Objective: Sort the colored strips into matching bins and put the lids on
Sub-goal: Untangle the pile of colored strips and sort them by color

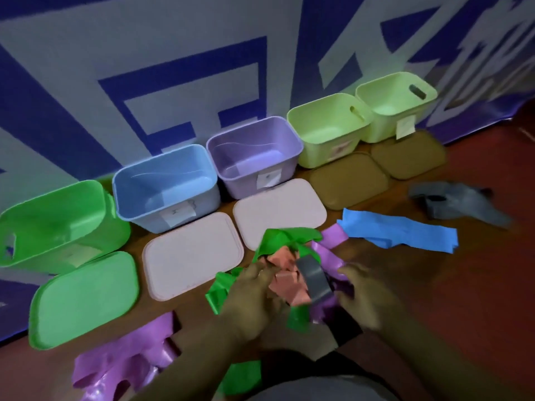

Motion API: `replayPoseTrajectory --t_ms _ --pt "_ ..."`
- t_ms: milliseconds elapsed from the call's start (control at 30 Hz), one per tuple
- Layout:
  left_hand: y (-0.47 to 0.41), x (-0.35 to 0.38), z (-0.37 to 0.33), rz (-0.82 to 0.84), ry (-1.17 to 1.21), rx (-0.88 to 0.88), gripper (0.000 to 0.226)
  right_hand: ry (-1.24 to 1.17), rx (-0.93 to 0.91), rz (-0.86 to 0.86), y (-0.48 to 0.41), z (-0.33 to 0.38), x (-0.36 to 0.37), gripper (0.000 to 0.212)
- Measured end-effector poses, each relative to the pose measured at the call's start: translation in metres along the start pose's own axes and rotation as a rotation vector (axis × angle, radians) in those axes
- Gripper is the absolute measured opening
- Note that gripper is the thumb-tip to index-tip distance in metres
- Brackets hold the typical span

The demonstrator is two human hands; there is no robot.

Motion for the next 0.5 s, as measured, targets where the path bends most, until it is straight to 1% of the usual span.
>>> replayPoseTrajectory --t_ms 133,200,267,367,500 --pt "-0.039 0.012 -0.038 -0.013 -0.12 0.071 0.061 -0.053 0.062 0.013 -0.012 -0.053 -0.001 0.05" --pt "-0.058 0.019 -0.055 0.0 -0.187 0.094 0.06 -0.08 0.069 0.017 -0.02 -0.072 0.004 0.05" --pt "-0.077 0.028 -0.071 0.058 -0.243 0.1 0.06 -0.107 0.043 -0.003 -0.03 -0.092 0.018 0.056" --pt "-0.104 0.043 -0.091 0.134 -0.327 0.127 0.06 -0.122 0.057 0.008 -0.039 -0.105 0.022 0.056" --pt "-0.134 0.066 -0.106 0.307 -0.386 0.162 0.063 -0.266 0.061 -0.013 -0.048 -0.108 0.013 0.041"
Point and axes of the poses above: each hand's wrist, its own y-axis away from the middle knuckle, its own x-axis out of the palm, z = x × y, the point moved 8 cm from there along -y, towards the middle knuckle, and after that the axes turned 1 degree about z, right-handed, at the moved point
